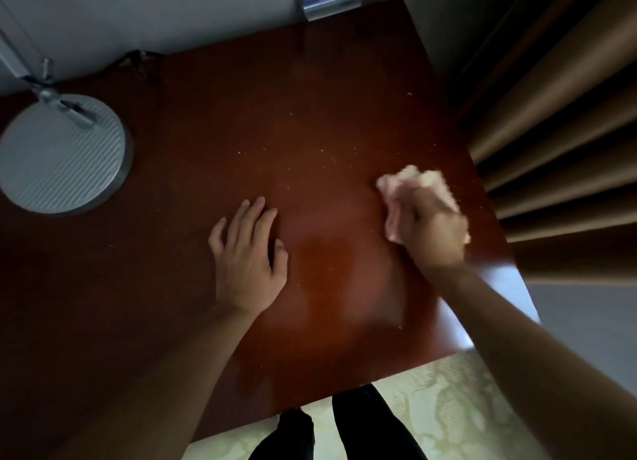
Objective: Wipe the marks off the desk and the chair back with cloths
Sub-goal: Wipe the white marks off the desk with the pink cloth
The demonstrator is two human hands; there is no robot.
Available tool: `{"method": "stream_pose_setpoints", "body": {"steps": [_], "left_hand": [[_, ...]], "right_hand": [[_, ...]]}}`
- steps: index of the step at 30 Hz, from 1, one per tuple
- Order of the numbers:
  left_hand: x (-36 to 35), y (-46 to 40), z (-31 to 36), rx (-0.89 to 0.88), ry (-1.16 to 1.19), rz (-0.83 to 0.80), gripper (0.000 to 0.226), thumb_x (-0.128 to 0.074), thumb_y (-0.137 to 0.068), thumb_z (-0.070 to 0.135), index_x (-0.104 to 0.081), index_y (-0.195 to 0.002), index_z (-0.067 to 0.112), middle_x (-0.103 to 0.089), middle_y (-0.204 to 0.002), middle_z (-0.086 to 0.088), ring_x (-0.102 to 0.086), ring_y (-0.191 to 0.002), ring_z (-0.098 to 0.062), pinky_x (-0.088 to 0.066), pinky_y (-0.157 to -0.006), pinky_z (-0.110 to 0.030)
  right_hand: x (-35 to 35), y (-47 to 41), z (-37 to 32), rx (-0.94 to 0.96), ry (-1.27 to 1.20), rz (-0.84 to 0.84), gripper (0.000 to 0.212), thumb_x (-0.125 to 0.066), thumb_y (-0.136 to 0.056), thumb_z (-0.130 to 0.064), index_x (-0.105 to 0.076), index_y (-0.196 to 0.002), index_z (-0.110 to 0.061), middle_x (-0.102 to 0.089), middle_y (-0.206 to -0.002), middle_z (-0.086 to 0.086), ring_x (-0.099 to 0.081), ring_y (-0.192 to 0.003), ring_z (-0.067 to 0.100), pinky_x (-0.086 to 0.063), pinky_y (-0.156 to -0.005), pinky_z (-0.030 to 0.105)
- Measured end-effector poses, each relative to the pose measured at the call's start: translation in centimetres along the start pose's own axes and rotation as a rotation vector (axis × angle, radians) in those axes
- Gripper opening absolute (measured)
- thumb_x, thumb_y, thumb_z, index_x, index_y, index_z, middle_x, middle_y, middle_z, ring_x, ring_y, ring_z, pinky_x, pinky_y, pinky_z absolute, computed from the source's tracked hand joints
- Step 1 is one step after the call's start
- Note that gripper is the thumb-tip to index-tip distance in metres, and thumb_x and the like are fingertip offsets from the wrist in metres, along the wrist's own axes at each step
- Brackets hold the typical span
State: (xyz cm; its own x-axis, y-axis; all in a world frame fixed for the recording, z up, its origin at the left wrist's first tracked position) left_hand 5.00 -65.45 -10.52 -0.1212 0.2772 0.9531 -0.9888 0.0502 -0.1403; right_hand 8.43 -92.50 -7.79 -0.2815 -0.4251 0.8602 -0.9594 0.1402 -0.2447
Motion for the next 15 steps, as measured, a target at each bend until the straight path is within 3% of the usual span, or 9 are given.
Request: {"method": "stream_pose_setpoints", "body": {"steps": [1,3,4,6,8,9,10,13,15], "left_hand": [[-0.3,-0.2,1.0,-0.007,0.013,-0.006,0.046,-0.048,-0.091,0.027,-0.056,-0.133,0.011,-0.050,-0.148,-0.008,-0.039,-0.143,-0.024,-0.020,-0.117,-0.050],[-0.9,-0.4,3.3,0.006,0.043,-0.030,0.045,-0.047,-0.092,0.026,-0.056,-0.133,0.012,-0.049,-0.148,-0.008,-0.038,-0.143,-0.023,-0.022,-0.116,-0.049],[-1.4,-0.8,4.8,0.006,0.063,-0.039,0.045,-0.044,-0.092,0.026,-0.055,-0.133,0.012,-0.049,-0.149,-0.008,-0.037,-0.143,-0.023,-0.023,-0.116,-0.049],[-2.4,-1.6,7.0,-0.019,0.066,-0.062,0.048,-0.037,-0.092,0.026,-0.056,-0.133,0.012,-0.050,-0.148,-0.008,-0.039,-0.143,-0.023,-0.024,-0.115,-0.049],[-3.0,-2.6,7.8,-0.033,0.043,-0.069,0.047,-0.036,-0.093,0.026,-0.056,-0.133,0.011,-0.051,-0.147,-0.009,-0.040,-0.141,-0.024,-0.023,-0.114,-0.048],[-3.3,-3.1,7.7,-0.026,0.019,-0.072,0.047,-0.036,-0.095,0.027,-0.055,-0.134,0.011,-0.051,-0.146,-0.010,-0.040,-0.141,-0.024,-0.023,-0.114,-0.048],[-3.6,-3.2,7.6,-0.025,-0.008,-0.088,0.046,-0.037,-0.096,0.029,-0.054,-0.135,0.011,-0.050,-0.147,-0.010,-0.039,-0.141,-0.025,-0.022,-0.115,-0.047],[-4.2,-2.9,7.7,-0.007,-0.034,-0.112,0.045,-0.040,-0.097,0.030,-0.052,-0.136,0.012,-0.048,-0.148,-0.010,-0.037,-0.141,-0.025,-0.021,-0.116,-0.048],[-4.1,-3.0,8.0,-0.001,-0.027,-0.110,0.044,-0.041,-0.097,0.029,-0.053,-0.135,0.011,-0.049,-0.147,-0.010,-0.038,-0.140,-0.025,-0.022,-0.115,-0.048]], "right_hand": [[1.4,-0.1,1.2,-0.070,0.005,0.092,0.021,-0.053,-0.093,-0.021,-0.071,-0.093,-0.012,-0.072,-0.089,0.010,-0.062,-0.080,0.020,-0.052,-0.078,0.032],[0.4,2.5,-0.6,-0.070,-0.176,0.028,0.023,-0.049,-0.100,-0.017,-0.063,-0.095,0.000,-0.066,-0.086,0.023,-0.061,-0.076,0.031,-0.055,-0.082,0.049],[-1.1,4.2,-3.0,0.062,-0.246,-0.073,0.024,-0.049,-0.102,-0.015,-0.063,-0.099,0.004,-0.067,-0.085,0.023,-0.065,-0.076,0.030,-0.056,-0.082,0.047],[-1.1,7.0,-7.2,0.336,-0.240,-0.157,0.015,-0.060,-0.097,-0.011,-0.070,-0.100,-0.001,-0.074,-0.097,0.012,-0.070,-0.093,0.018,-0.054,-0.091,0.029],[0.2,5.2,-6.2,0.407,-0.262,-0.172,0.014,-0.068,-0.080,0.004,-0.074,-0.092,-0.002,-0.074,-0.096,0.010,-0.061,-0.100,0.009,-0.054,-0.089,0.023],[1.7,3.2,-4.6,0.386,-0.243,-0.122,0.020,-0.063,-0.073,0.008,-0.073,-0.089,0.000,-0.073,-0.089,0.011,-0.055,-0.096,0.011,-0.054,-0.080,0.017],[2.9,1.1,-1.4,0.243,-0.209,-0.066,0.027,-0.059,-0.071,0.010,-0.072,-0.093,0.000,-0.073,-0.090,0.009,-0.053,-0.095,0.013,-0.048,-0.077,0.010],[4.5,-2.7,9.8,-0.231,-0.058,-0.045,0.034,-0.054,-0.093,-0.006,-0.067,-0.120,-0.021,-0.067,-0.120,-0.001,-0.058,-0.111,0.018,-0.027,-0.082,-0.004],[2.8,-3.0,9.0,-0.242,-0.074,-0.060,0.034,-0.058,-0.090,-0.007,-0.069,-0.118,-0.023,-0.069,-0.115,-0.002,-0.058,-0.105,0.013,-0.025,-0.081,-0.008]]}}
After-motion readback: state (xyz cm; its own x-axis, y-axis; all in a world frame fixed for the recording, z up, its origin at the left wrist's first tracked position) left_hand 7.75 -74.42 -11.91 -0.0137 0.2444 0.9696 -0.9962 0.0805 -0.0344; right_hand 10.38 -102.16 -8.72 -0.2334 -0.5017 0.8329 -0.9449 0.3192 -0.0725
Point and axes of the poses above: each hand's wrist, its own y-axis away from the middle knuckle, its own x-axis out of the back of the hand, z = x × y, the point moved 10 cm from there along -y, towards the middle knuckle
